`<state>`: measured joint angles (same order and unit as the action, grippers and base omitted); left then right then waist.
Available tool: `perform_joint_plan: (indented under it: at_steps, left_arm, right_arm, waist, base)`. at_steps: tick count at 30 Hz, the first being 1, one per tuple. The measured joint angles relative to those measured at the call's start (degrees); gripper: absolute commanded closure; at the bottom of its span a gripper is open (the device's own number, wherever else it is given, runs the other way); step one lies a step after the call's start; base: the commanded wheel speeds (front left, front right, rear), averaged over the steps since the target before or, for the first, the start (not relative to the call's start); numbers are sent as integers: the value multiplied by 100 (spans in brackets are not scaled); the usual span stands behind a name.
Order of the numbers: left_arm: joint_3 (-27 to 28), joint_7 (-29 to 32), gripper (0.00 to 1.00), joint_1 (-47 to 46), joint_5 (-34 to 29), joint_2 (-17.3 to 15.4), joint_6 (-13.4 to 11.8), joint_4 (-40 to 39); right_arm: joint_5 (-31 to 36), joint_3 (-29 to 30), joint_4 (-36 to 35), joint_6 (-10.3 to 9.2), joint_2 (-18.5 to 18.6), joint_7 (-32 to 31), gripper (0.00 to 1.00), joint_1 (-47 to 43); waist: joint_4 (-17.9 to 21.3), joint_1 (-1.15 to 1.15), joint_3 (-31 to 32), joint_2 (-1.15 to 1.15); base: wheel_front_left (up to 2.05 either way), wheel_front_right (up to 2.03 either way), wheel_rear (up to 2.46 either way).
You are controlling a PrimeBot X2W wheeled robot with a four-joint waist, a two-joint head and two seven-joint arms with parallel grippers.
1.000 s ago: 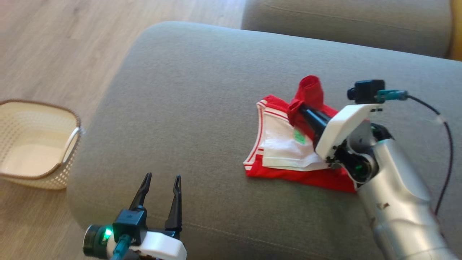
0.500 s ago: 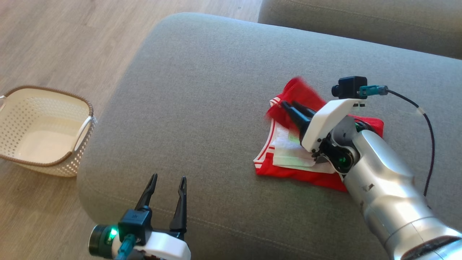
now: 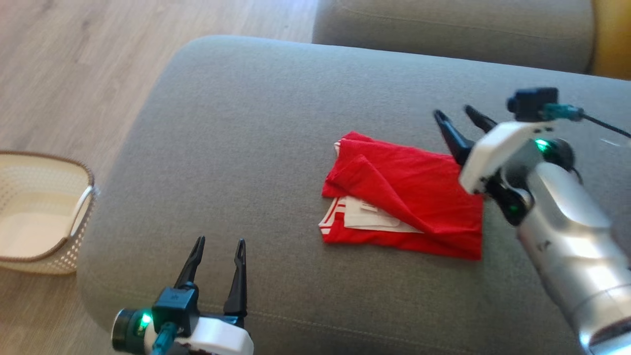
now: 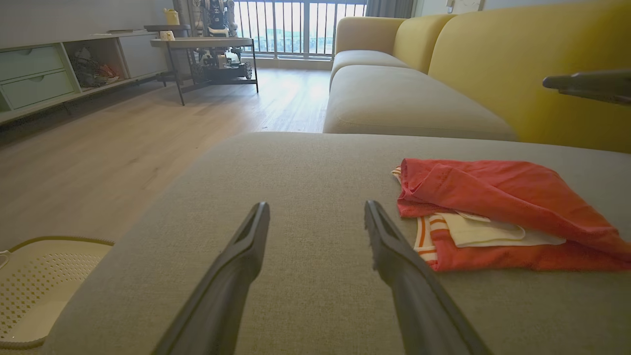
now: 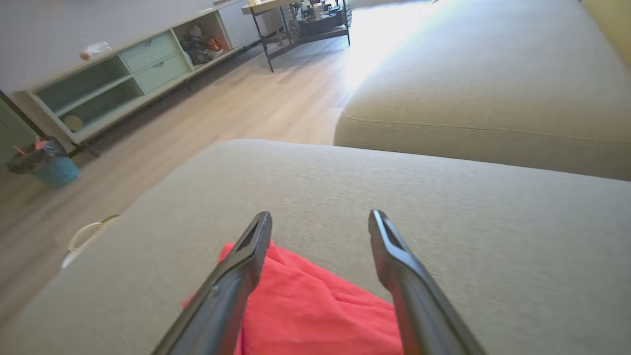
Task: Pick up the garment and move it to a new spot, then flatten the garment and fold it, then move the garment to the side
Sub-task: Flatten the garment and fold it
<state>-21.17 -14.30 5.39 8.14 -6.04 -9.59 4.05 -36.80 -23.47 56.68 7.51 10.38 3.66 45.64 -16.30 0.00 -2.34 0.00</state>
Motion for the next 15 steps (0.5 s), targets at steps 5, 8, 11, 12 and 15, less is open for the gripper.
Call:
perform_joint_plan:
  at_steps: [5,8,11,12,15]
  left_arm:
    - [-2,0,0,29,-1,-12,8,-10]
    - [-21,0,0,25,-53,-14,59,-12]
    - [-49,0,0,16,-58,-10,104,-8]
    - [-65,0,0,13,-58,-2,111,-3]
    - [-130,0,0,-13,-59,18,153,8]
  right_arm:
    - [352,-366,-151,0,183,40,0,-439]
    - [354,-712,-319,0,182,36,0,-654]
    - [354,-950,-344,0,252,31,26,-655]
    - [356,-1032,-331,0,282,32,65,-649]
    - [536,-1230,-124,0,379,71,100,-609]
  waist:
    - [70,0,25,0]
    - [6,0,-17,0]
    - [-113,0,-74,0]
    - [-162,0,-96,0]
    - [-330,0,-162,0]
  base:
    - [0,0,0]
    - [0,0,0]
    - [0,0,0]
    - [0,0,0]
    - [0,0,0]
